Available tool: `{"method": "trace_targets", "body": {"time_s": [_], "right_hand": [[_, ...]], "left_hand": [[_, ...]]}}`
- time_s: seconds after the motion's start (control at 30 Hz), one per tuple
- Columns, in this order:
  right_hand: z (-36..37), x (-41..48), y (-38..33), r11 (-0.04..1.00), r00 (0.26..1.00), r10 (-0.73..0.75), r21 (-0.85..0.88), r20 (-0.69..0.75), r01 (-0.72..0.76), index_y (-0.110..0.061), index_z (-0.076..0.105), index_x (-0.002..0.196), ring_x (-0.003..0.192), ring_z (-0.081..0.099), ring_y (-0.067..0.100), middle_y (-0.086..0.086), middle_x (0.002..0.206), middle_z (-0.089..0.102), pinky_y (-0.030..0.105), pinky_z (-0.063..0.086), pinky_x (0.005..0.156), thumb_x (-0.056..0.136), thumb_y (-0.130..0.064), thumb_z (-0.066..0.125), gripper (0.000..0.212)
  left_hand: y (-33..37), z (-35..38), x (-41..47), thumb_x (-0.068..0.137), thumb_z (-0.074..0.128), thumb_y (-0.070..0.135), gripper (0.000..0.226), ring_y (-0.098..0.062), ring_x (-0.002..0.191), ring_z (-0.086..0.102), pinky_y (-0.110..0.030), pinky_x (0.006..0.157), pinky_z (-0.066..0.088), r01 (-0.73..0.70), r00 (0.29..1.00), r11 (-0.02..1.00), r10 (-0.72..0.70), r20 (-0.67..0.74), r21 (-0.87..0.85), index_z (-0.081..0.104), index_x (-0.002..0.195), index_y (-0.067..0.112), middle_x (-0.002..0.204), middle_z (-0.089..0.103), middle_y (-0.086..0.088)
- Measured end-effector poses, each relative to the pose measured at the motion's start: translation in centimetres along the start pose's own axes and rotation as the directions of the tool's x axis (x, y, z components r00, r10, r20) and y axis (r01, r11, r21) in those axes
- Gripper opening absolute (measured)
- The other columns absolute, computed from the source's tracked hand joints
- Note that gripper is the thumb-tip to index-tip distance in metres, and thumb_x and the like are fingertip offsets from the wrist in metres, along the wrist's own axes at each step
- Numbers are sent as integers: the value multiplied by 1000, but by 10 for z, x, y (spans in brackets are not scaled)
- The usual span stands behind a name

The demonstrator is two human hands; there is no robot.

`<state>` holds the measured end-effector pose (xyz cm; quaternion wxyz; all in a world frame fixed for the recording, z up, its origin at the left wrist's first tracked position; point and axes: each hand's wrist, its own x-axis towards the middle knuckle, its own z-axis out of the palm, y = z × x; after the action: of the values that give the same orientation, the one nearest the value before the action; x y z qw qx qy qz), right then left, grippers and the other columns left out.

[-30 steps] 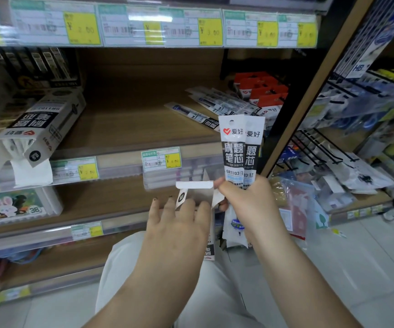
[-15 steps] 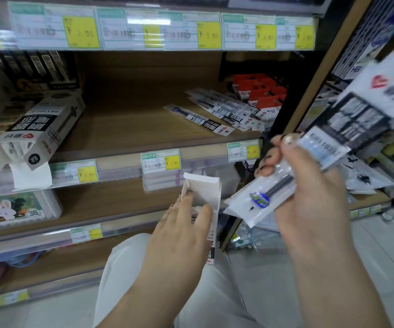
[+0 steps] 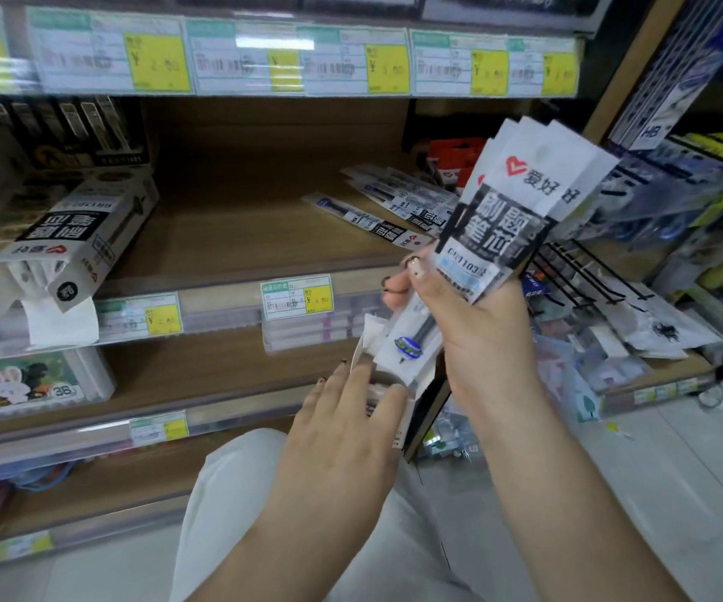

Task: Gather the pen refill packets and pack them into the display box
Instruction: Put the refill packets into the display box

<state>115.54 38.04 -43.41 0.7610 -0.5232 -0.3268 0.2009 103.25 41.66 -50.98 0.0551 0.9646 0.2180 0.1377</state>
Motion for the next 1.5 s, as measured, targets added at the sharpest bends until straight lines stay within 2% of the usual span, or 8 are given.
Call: {"method": "trace_targets", "body": {"time_s": [0.17,0.4,0.7,0.83,0.93,1.07,1.3,1.5], "right_hand": [[-7,-2,10,983,997,-38,-176,69,50,-19,65,72,69,69,13,-3,69,69,24,54,65,80,2,67,23],[-15,-7,12,843,974,164,-535,157,-56,-39,62,67,76,62,-13,-31,70,65,9,50,67,76,-8,74,34],[-20,-6,9,731,966,227,-677,126,-83,-38,59,71,87,63,1,-15,88,67,19,51,76,69,-14,80,32],[-22,-7,0,852,927,306,-496,216,-165,-29,68,87,89,68,9,-8,89,73,35,55,84,61,-21,83,31],[-27,-5,-5,886,954,203,-457,220,-83,-33,66,82,83,67,-1,-21,82,72,22,54,78,66,-12,82,30],[-24,-4,6,733,965,227,-675,131,-81,-32,59,69,69,60,-10,-22,67,64,12,46,65,72,-11,77,28],[-22,3,-11,745,951,212,-667,224,-9,-37,66,90,97,61,8,-6,103,65,22,48,82,72,-20,78,28],[-20,9,6,301,926,349,-953,147,38,-16,65,96,90,59,17,-2,92,64,38,53,78,72,-34,73,31]], "left_hand": [[2,1,1,51,85,30,60,-30,101,64,-38,72,55,-10,1000,1000,10,-19,-6,53,102,23,111,62,-9],[-6,0,7,50,86,31,64,-30,92,63,-40,75,54,1,1000,999,0,-9,49,60,107,21,106,62,-8],[-8,-2,11,52,84,32,59,-28,73,58,-38,64,51,-65,998,990,68,-14,126,59,104,16,87,60,-8],[-8,0,13,51,84,32,66,-26,70,57,-35,60,50,-69,997,992,73,-32,108,54,108,17,87,60,-8],[-6,0,13,52,83,32,59,-26,69,57,-35,57,50,-76,997,994,78,-25,76,56,102,19,87,58,-7],[-3,0,9,52,83,29,57,-25,70,58,-34,54,50,-79,997,996,80,-21,39,57,102,20,87,58,-5],[-9,-1,11,54,83,30,60,-25,69,59,-33,51,50,-104,994,994,105,-42,15,48,103,21,89,57,-6],[-9,2,9,56,82,31,56,-23,68,59,-33,47,51,-87,996,996,87,-20,18,56,104,21,90,57,-4]]}}
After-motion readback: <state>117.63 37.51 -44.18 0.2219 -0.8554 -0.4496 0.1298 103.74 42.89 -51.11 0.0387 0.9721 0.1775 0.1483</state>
